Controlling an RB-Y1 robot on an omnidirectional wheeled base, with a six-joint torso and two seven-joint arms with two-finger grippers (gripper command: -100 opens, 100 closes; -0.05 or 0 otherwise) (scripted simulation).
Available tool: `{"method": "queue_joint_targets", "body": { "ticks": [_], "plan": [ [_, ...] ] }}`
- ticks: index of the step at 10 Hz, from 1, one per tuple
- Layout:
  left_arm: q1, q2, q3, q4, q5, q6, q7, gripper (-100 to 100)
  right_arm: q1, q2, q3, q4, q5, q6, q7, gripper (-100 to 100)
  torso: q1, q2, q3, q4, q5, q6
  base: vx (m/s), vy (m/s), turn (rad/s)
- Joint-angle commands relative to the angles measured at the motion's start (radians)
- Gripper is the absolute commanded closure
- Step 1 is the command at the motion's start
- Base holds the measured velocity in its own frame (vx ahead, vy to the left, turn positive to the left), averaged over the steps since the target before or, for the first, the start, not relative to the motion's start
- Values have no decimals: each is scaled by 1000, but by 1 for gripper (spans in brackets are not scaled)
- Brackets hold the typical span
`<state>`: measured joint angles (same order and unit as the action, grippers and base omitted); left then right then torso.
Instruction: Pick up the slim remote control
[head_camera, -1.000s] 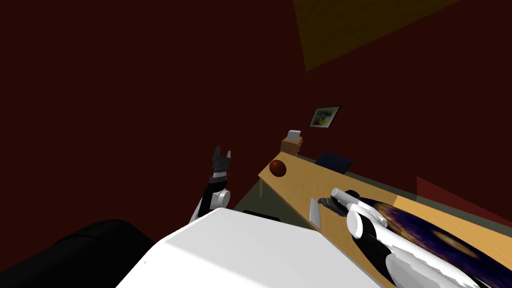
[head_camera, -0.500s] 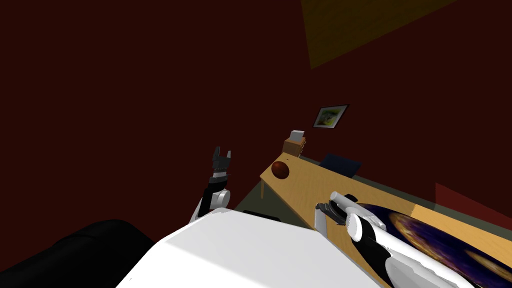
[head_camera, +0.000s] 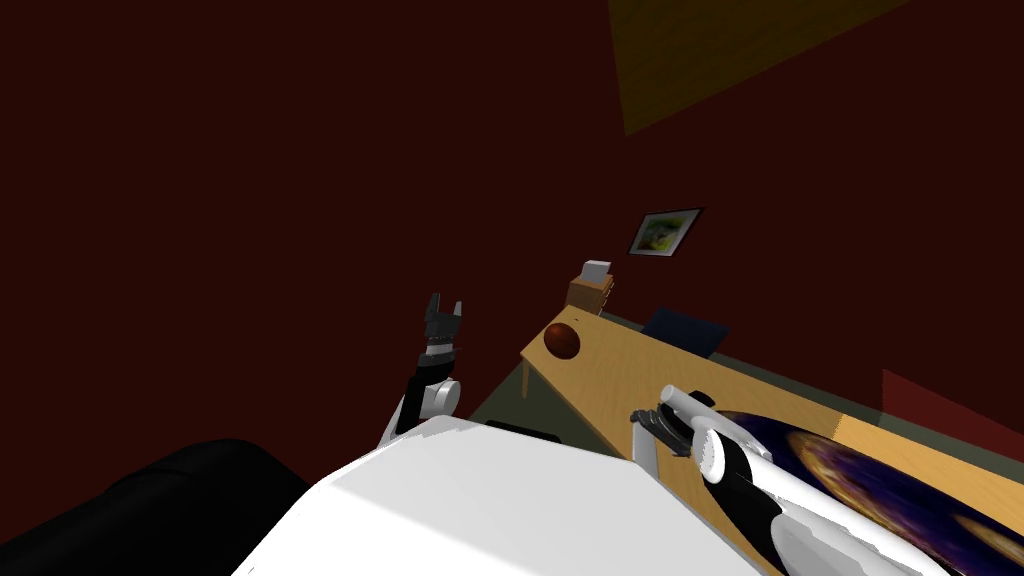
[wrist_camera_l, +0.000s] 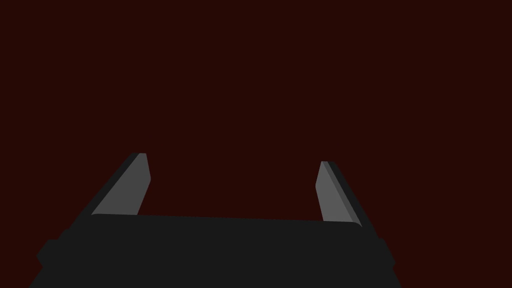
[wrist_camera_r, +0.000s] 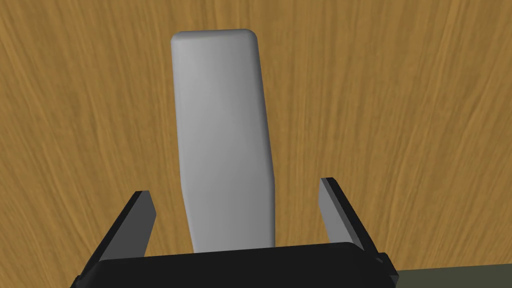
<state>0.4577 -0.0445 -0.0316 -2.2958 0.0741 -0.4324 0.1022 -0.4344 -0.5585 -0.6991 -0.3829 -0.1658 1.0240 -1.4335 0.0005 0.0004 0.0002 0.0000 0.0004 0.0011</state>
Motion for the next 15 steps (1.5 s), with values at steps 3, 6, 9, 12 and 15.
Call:
{"method": "queue_joint_targets", "body": {
  "ticks": [3, 6, 9, 12, 15],
  "plan": [
    [0, 0, 0, 0, 0, 0, 0, 0, -7, -6, -1, 34, -2, -9, -2, 0, 0, 0, 0, 0, 0, 0, 2, 1, 9],
    [0, 0, 0, 0, 0, 0, 0, 0, 28, 31, 2, 48, -11, -72, 18, -100, -2, -4, -2, -1, 0, 0, 66, -23, -51],
    [0, 0, 0, 0, 0, 0, 0, 0, 27, 28, 1, 38, -11, -59, 15, 100, -1, -1, -1, -1, 0, 1, 13, -4, 0],
    [0, 0, 0, 0, 0, 0, 0, 0, 27, 28, 1, 38, -11, -59, 15, 100, -1, 0, 0, 0, 0, 0, 0, 0, 0],
    [0, 0, 0, 0, 0, 0, 0, 0, 5, 6, 0, 27, -5, -30, 5, 100, 0, 2, 1, 0, 1, 0, -40, 14, 35]
  ]
}}
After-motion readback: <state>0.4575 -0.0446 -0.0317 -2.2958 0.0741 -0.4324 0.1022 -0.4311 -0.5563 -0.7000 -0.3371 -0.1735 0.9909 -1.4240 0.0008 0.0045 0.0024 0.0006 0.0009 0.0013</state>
